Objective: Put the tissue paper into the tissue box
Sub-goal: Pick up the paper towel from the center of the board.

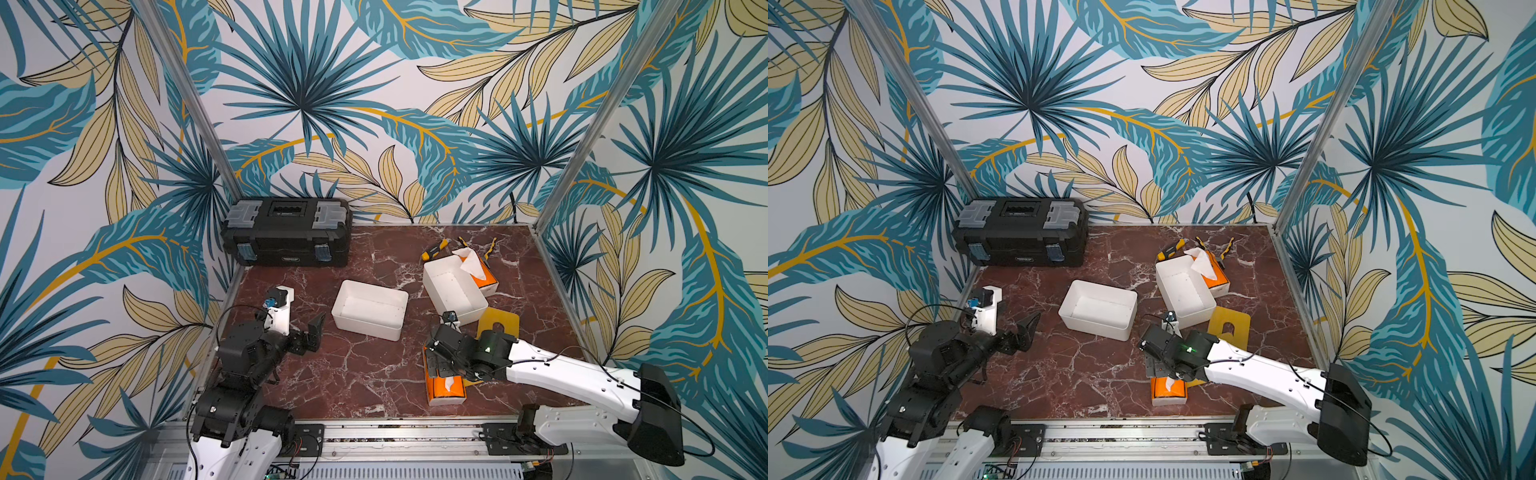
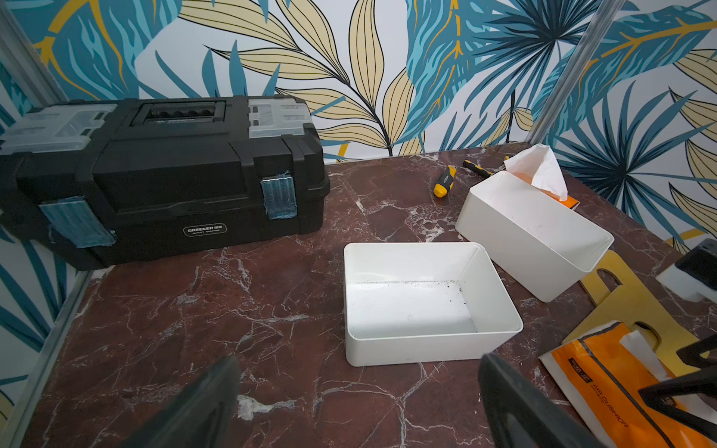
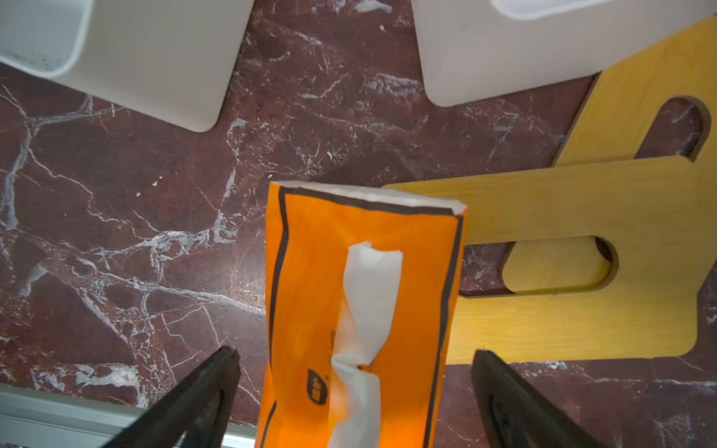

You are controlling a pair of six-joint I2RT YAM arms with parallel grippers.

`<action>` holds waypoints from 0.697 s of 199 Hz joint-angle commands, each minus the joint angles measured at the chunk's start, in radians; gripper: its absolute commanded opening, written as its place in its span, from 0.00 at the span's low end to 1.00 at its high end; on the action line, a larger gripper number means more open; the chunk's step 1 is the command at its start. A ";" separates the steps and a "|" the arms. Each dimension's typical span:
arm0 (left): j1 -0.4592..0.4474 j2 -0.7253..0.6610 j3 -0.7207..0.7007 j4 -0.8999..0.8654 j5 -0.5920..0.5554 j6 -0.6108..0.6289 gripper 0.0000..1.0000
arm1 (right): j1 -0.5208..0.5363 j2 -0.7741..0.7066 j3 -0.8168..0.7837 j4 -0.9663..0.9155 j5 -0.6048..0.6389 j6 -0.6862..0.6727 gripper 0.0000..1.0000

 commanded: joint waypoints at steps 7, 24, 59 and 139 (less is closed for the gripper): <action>0.008 -0.006 -0.017 0.025 0.014 -0.004 1.00 | 0.028 0.032 -0.030 -0.015 0.009 0.081 1.00; 0.009 -0.006 -0.017 0.025 0.016 -0.004 1.00 | 0.039 0.053 -0.033 -0.007 0.002 0.091 1.00; 0.009 -0.006 -0.018 0.026 0.020 -0.004 1.00 | 0.057 0.103 -0.024 -0.015 0.009 0.104 1.00; 0.008 -0.006 -0.018 0.025 0.031 -0.003 1.00 | 0.061 0.191 -0.042 0.043 -0.004 0.116 1.00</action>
